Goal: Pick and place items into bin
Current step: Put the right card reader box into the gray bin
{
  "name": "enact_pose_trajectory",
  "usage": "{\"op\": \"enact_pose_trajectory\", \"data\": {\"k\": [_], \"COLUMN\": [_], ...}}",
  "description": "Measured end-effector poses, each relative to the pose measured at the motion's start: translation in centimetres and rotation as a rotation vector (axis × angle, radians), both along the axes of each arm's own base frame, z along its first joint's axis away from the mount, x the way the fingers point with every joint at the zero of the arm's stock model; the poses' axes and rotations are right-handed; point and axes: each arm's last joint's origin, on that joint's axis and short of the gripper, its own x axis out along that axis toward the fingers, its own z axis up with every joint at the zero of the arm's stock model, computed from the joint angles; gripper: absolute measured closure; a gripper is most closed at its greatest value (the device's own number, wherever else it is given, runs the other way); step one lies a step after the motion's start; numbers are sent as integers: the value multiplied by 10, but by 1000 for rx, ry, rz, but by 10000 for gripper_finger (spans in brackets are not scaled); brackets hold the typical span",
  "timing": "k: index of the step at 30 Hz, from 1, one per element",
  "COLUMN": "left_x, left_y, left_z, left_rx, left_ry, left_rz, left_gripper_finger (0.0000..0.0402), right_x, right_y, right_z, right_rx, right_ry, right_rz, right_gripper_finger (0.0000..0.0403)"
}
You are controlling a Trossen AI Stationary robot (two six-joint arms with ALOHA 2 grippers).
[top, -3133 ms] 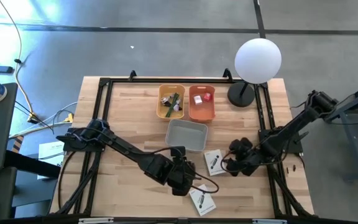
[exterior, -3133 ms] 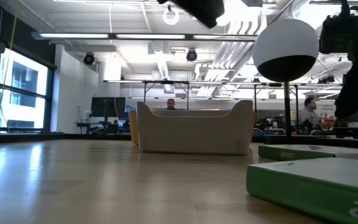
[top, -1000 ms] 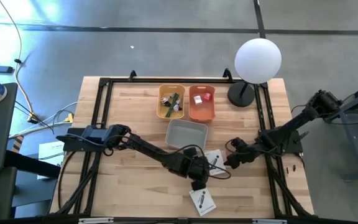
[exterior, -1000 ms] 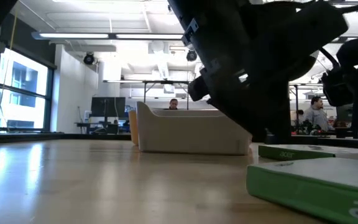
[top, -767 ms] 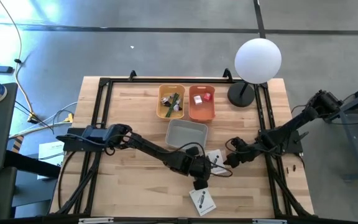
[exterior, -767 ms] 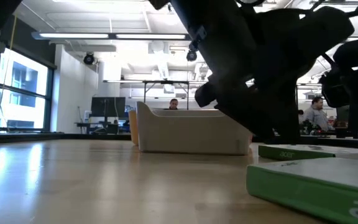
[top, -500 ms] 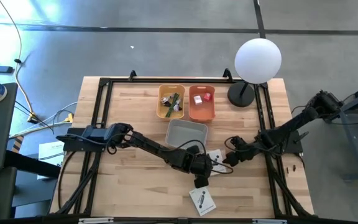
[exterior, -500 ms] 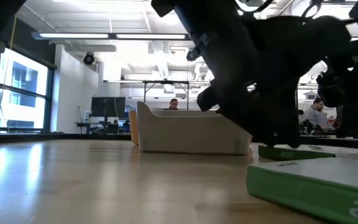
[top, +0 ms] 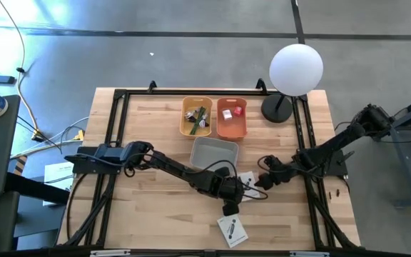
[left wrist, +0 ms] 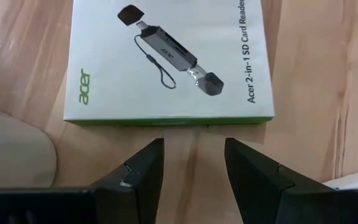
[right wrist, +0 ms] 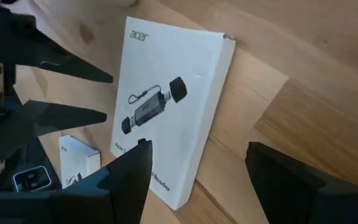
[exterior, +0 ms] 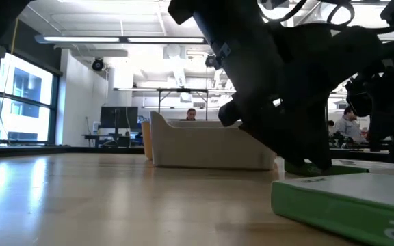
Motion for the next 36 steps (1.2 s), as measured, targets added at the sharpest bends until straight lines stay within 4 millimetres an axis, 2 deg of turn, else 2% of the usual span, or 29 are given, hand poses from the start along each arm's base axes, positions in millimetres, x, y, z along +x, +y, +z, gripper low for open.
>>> {"op": "enact_pose_trajectory", "data": {"k": [19,27,36], "left_x": [0,0,0], "left_y": [-1,-1,-1], "left_z": [0,0,0], "left_rx": [18,19,15], "left_ry": [3,5,6], "left_rz": [-18,-18,-20], "left_gripper_finger": [245,245,245], "right_x": [6,27,31], "right_y": [0,9,14], "right_z": [0,0,-9], "right_rx": [-8,-92,-70], "right_ry": [-40,-11,37], "right_rz": [-34,3,14], "right_gripper_finger": [155,155,155]}}
